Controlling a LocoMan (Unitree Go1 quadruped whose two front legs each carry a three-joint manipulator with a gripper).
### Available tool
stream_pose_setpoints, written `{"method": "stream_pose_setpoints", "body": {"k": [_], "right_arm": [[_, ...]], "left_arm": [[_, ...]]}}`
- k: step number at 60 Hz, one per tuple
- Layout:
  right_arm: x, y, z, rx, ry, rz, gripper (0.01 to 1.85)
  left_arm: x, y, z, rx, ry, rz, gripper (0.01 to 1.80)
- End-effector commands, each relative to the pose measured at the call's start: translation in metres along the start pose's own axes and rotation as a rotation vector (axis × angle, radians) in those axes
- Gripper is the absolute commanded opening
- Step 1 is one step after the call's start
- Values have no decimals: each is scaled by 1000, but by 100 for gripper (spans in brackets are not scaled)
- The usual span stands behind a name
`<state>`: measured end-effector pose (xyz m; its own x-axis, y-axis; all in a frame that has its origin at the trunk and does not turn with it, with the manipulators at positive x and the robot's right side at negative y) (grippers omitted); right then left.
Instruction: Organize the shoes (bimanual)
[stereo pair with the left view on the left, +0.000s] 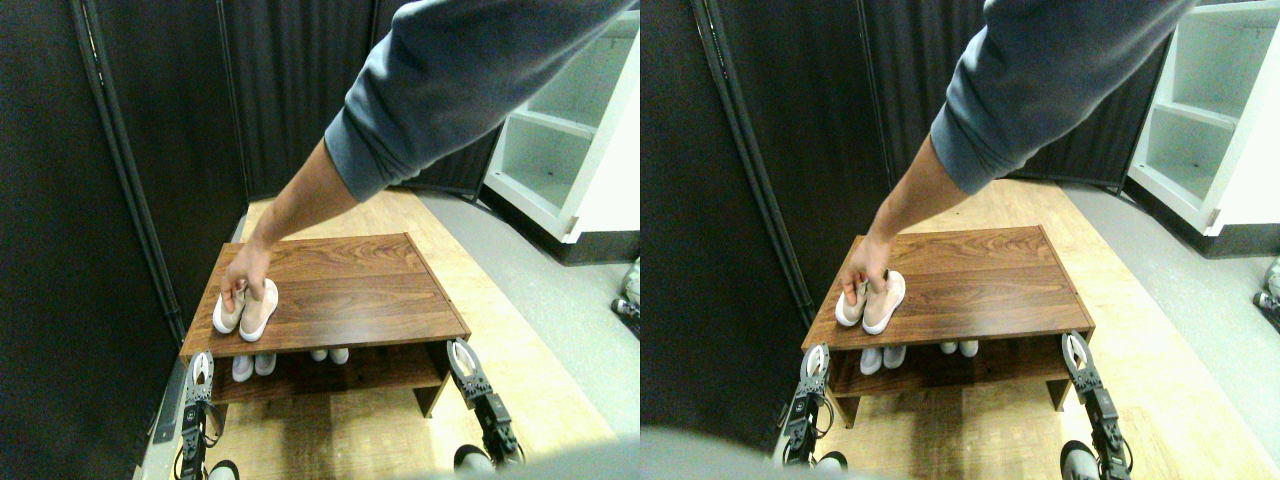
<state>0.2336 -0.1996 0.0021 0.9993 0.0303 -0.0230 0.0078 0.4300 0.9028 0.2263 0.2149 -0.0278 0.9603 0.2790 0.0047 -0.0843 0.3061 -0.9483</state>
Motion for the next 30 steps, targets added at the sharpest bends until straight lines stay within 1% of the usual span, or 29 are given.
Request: {"method": "stream_pose_setpoints", "body": {"k": [1,6,11,13,30], "right_arm": [[4,7,0,-21,-17,38,1],[4,7,0,-14,-15,43,1],[5,7,0,-4,-12,28,1],[5,8,0,-8,-9,34,1],[4,9,0,-13,-8,48,1]], "left_arm": [[0,-10,1,1,-2,-57,1],[0,-11,0,-6,2,-57,1],[0,-12,0,-8,-2,-55,1],[0,-12,0,-13,-14,-51,1],[0,-14,-1,-13,-10,-50,1]]}}
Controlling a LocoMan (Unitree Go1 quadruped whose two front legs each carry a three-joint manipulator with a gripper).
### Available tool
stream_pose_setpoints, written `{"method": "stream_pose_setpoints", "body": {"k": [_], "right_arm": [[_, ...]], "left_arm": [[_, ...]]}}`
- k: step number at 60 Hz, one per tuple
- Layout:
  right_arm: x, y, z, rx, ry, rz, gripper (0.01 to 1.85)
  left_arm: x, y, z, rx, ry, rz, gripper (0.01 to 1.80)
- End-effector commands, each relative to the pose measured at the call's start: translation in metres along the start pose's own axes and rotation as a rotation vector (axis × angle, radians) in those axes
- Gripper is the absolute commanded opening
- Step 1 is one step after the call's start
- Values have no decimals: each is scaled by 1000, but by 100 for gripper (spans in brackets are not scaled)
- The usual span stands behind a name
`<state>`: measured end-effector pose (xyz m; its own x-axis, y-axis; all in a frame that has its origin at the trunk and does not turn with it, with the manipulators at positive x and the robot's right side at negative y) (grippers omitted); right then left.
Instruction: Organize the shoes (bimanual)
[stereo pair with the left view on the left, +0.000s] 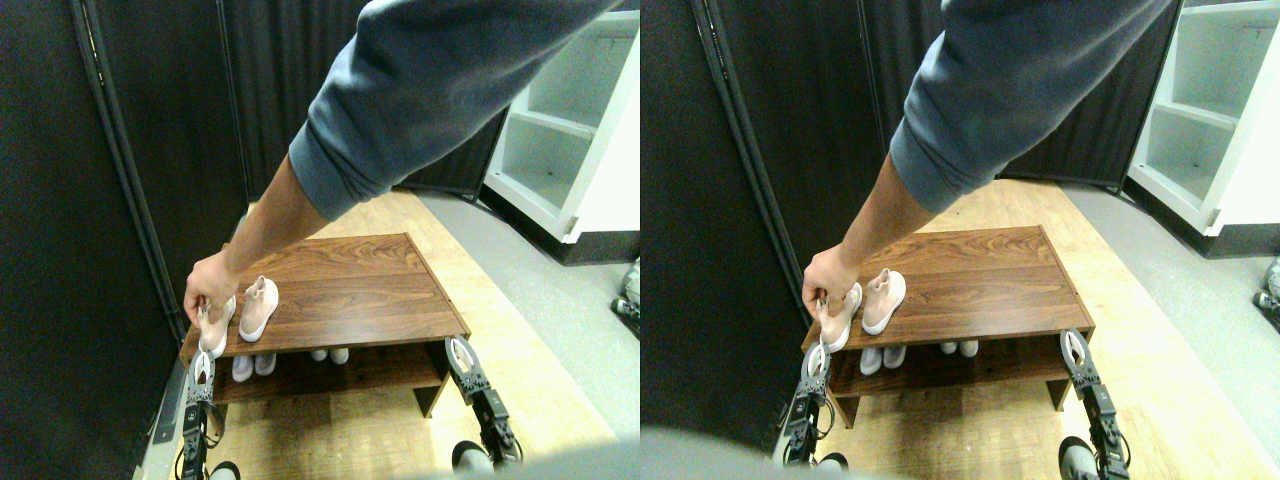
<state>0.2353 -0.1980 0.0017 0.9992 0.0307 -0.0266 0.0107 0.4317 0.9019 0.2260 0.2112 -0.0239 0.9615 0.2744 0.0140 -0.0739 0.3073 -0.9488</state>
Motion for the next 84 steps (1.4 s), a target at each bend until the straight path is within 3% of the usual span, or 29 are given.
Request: {"method": "stream_pose_setpoints", "body": {"k": [1,21,37,46,49,50,53,54,58,65,70,84], "right_arm": [[2,8,2,-9,-10,50,1],[0,10,1,-11,-9,55,1],[0,11,1,3,-14,38,1],[2,11,0,-7,1,45,1],[2,12,-1,-13,7,48,1],[2,12,-1,-13,7,48,1],[2,12,-1,3,11,43,1],[2,12,-1,3,11,43,1],[2,12,-2,2,7,39,1],[2,12,-1,-6,1,41,1],[1,12,0,-12,-1,48,1],[1,12,1,-11,4,47,1]], "left_arm": [[1,-9,1,-10,-10,-40,1],[-1,-10,2,-5,1,-54,1],[-13,-12,2,28,-61,-76,1],[-15,-9,5,37,-65,-76,1],[-16,-7,5,66,-51,-67,38],[-16,-7,5,66,-51,-67,38],[-16,-3,5,92,-12,-58,100],[-16,-3,5,92,-12,-58,100],[-14,1,5,146,9,-53,136],[-9,7,7,144,52,-40,159],[-6,10,8,146,76,-38,166],[11,18,7,145,131,-29,163]]}}
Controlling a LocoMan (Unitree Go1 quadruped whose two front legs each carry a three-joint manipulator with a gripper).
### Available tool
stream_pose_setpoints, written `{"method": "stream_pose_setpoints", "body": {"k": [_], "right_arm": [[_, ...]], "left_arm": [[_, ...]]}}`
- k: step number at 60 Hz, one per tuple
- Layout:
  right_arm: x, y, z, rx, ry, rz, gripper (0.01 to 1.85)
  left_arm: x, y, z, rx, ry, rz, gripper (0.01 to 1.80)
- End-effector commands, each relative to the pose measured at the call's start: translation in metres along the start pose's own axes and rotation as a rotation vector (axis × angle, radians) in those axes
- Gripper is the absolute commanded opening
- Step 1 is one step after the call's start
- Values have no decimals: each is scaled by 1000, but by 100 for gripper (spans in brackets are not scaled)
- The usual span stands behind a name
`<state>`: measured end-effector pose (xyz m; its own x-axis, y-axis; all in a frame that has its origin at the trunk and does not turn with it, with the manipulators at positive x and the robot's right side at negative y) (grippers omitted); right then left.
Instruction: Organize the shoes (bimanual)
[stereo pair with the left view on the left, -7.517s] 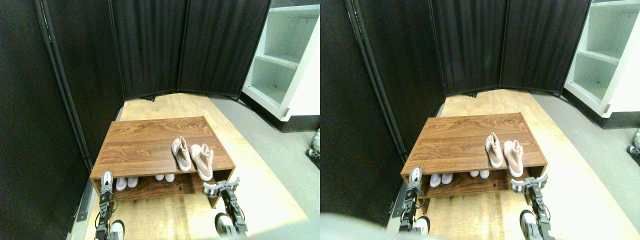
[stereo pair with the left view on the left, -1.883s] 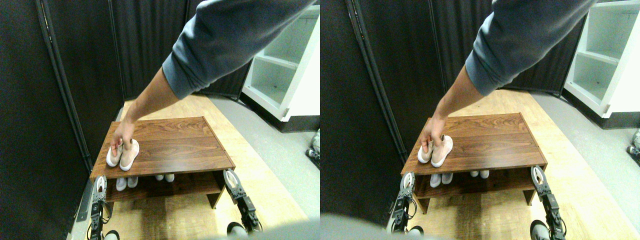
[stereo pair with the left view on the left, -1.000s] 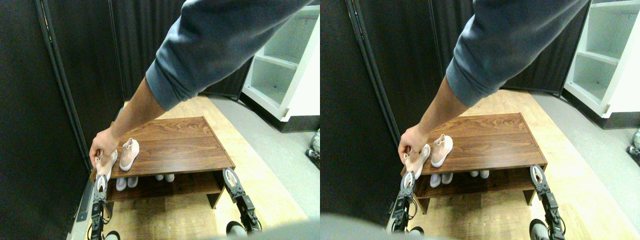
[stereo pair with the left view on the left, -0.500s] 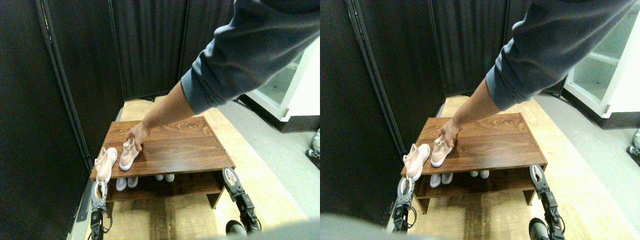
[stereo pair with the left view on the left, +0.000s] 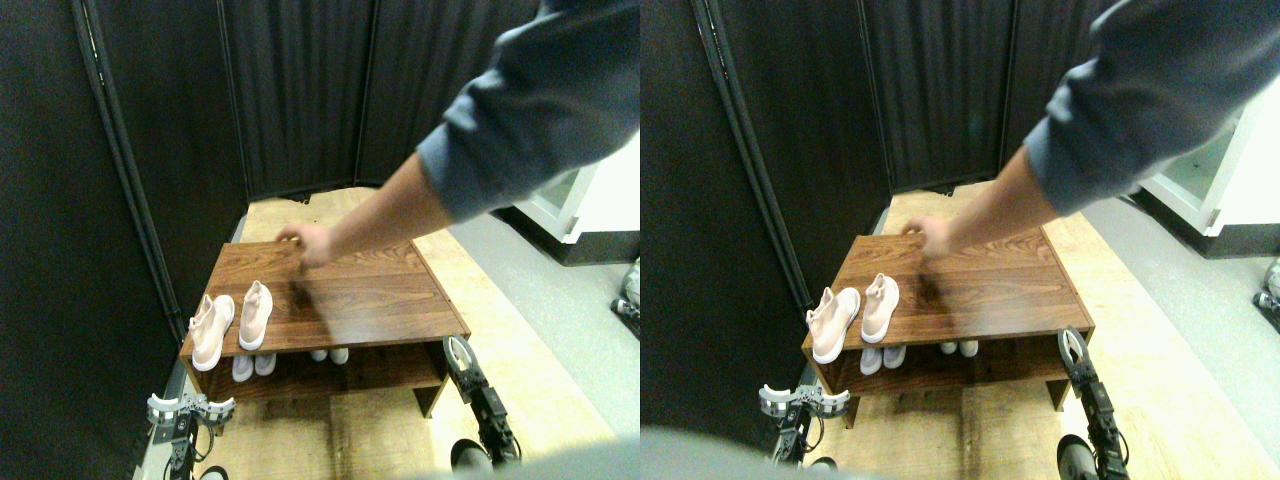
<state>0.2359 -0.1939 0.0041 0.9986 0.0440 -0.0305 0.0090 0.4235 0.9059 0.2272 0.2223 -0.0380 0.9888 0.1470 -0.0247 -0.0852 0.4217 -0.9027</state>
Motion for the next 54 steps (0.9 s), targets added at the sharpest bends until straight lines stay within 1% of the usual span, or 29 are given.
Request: {"method": "stream_pose_setpoints", "body": {"k": [1,4,5,9,10,17,18,23,27,33,35,39,45,54], "right_arm": [[0,8,3,-22,-10,45,1],[0,8,3,-23,-13,45,1],[-1,8,3,-18,-13,42,1],[-1,8,4,-16,-14,41,1],[-2,8,5,-16,-16,37,1],[-3,8,6,-8,-16,32,1],[-3,8,6,-11,-10,36,1],[-3,7,7,-2,-7,35,1],[-3,7,7,-5,-7,43,1],[-4,9,8,-11,-3,41,1],[-4,9,8,-14,-1,44,1],[-5,10,9,-31,-1,59,1],[-5,11,9,-18,3,73,1],[-6,10,12,-9,1,73,1]], "left_arm": [[8,3,2,24,-2,-15,163],[11,4,3,23,7,-23,162],[15,5,3,23,2,-20,162],[17,6,3,26,-5,-13,161],[21,6,3,16,-14,-5,159],[27,5,0,-14,-14,-2,160],[30,5,-1,-23,-11,-8,160],[36,3,-4,-22,2,-7,158],[43,2,-8,-24,1,-5,158],[56,2,-15,-20,15,-14,161],[57,2,-15,-17,15,-14,162],[65,0,-18,-19,7,-12,164],[77,1,-22,-23,19,-24,162],[89,4,-26,-42,22,-13,163]]}}
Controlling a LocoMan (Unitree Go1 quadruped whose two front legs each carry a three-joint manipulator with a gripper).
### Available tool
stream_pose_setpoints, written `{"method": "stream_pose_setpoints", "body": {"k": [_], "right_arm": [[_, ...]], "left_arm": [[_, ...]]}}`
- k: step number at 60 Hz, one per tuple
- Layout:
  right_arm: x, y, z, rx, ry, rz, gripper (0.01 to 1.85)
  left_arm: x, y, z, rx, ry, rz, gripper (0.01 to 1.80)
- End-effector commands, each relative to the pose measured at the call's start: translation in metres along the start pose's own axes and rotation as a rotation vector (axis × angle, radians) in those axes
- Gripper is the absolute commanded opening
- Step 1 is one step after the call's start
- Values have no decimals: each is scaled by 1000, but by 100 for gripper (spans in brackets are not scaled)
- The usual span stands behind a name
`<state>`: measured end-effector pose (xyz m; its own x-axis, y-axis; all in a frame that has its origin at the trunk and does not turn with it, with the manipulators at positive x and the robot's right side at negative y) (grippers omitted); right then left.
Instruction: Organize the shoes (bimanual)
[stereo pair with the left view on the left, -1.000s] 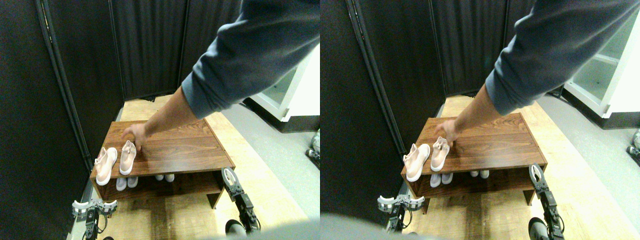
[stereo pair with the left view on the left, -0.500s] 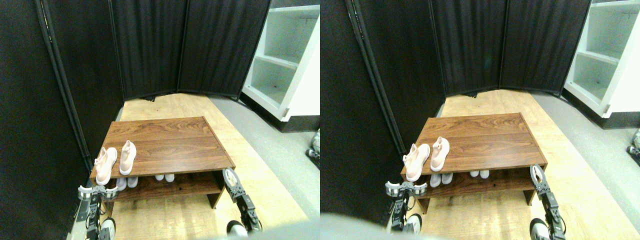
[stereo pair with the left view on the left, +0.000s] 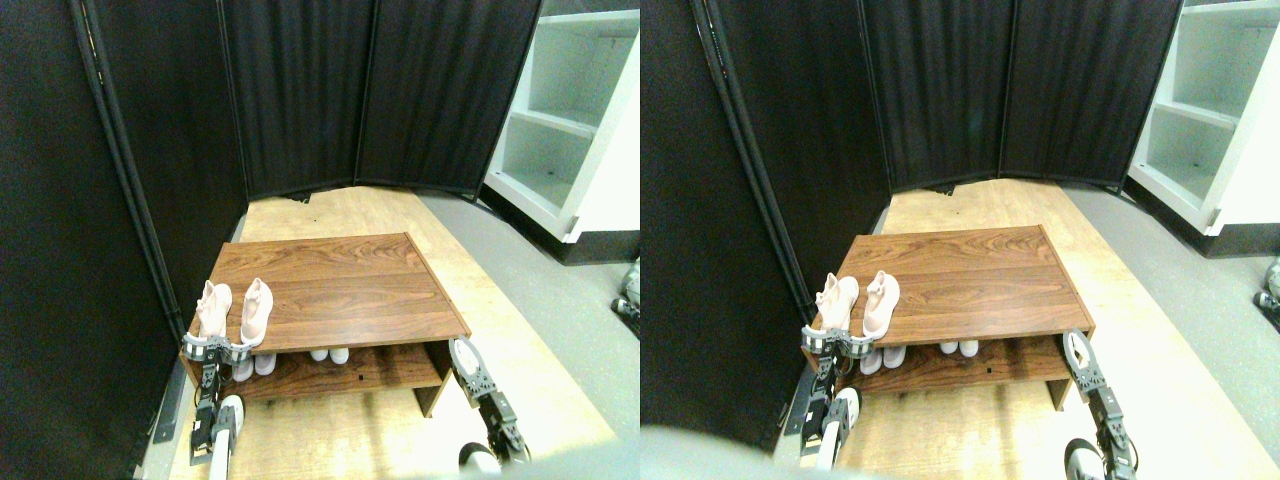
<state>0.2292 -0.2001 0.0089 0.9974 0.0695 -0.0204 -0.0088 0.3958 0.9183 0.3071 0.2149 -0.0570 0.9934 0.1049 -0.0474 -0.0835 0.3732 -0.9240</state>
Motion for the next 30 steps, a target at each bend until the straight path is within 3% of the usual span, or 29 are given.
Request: {"method": "stream_pose_setpoints", "body": {"k": [1,13,30], "right_arm": [[0,8,5,-39,-16,52,1],[-1,7,7,-41,-27,49,1],[-2,5,4,-14,-31,40,1]], "left_arm": [[12,-3,-1,10,-18,-11,163],[10,-1,-2,17,-18,2,162],[-38,-16,0,32,-2,-64,153]]}}
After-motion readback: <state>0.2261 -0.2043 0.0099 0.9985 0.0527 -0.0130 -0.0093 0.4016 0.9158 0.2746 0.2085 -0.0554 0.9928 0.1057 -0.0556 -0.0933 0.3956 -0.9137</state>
